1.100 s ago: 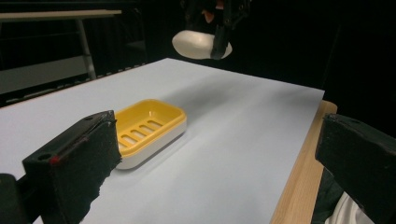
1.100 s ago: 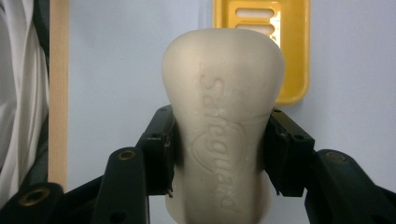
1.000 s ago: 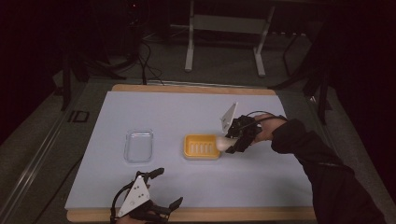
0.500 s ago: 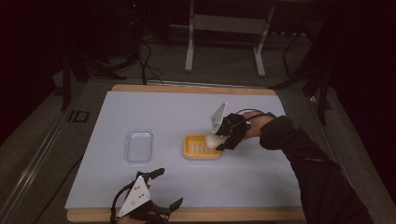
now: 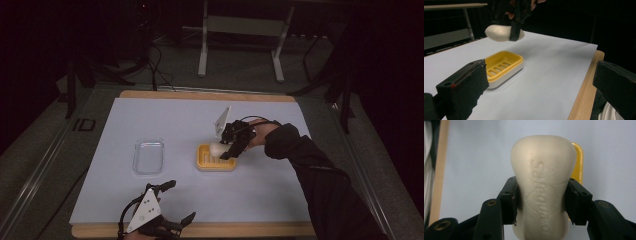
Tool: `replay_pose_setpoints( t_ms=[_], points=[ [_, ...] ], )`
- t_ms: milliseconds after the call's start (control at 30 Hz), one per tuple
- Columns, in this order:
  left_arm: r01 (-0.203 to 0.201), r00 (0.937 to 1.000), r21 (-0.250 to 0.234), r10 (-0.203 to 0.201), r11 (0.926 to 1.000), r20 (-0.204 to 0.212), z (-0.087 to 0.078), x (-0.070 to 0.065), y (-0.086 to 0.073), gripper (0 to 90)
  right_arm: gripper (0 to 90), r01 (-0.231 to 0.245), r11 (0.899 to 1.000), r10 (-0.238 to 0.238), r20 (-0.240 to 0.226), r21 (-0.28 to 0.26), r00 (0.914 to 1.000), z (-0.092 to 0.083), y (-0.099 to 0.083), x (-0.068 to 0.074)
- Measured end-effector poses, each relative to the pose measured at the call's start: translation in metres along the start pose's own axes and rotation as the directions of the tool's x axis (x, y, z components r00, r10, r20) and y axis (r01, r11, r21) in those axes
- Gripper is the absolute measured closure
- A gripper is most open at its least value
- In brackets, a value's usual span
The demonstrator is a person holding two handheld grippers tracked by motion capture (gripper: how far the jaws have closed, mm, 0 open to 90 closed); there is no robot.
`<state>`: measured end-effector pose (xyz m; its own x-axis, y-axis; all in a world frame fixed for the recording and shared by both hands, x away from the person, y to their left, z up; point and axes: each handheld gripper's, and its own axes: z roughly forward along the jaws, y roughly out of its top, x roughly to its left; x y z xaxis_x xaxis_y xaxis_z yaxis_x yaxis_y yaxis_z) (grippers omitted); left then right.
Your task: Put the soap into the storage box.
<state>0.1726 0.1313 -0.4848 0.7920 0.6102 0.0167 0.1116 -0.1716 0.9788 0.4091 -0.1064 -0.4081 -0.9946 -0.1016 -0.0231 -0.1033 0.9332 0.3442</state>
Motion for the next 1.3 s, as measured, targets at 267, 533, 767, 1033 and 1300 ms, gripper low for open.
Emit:
replay_pose_setpoints(
  t_ms=[267, 533, 767, 1033, 1300],
  points=[
    [-0.005, 0.9999, 0.005, 0.005, 1.0, -0.01, 0.0, 0.001, 0.0, 0.0, 49.7, 0.046, 0.998, -0.045, 0.017, -0.043, 0.9988, 0.016, 0.003, -0.005],
    [-0.008, 0.9999, 0.001, 0.008, 1.0, -0.008, -0.001, 0.001, 0.0, 0.0, 49.7, 0.078, 0.996, -0.077, 0.019, -0.034, 0.9968, 0.033, -0.004, -0.01],
    [-0.011, 0.9999, 0.003, 0.011, 0.9999, -0.005, 0.0, 0.0, 0.0, 0.0, 49.7, 0.031, 0.999, -0.03, 0.013, -0.042, 0.9995, 0.049, -0.012, -0.019],
    [-0.013, 0.9999, 0.005, 0.013, 0.9999, 0.006, 0.0, 0.0, 0.0, 0.0, 49.6, 0.016, 1.0, -0.016, -0.004, -0.02, 0.9999, 0.068, -0.019, -0.024],
    [-0.014, 0.9998, 0.011, 0.014, 0.9998, 0.012, 0.0, 0.0, -0.001, 0.0, 49.4, -0.011, 1.0, 0.01, -0.02, -0.022, 0.9997, 0.079, -0.022, -0.026]
  ],
)
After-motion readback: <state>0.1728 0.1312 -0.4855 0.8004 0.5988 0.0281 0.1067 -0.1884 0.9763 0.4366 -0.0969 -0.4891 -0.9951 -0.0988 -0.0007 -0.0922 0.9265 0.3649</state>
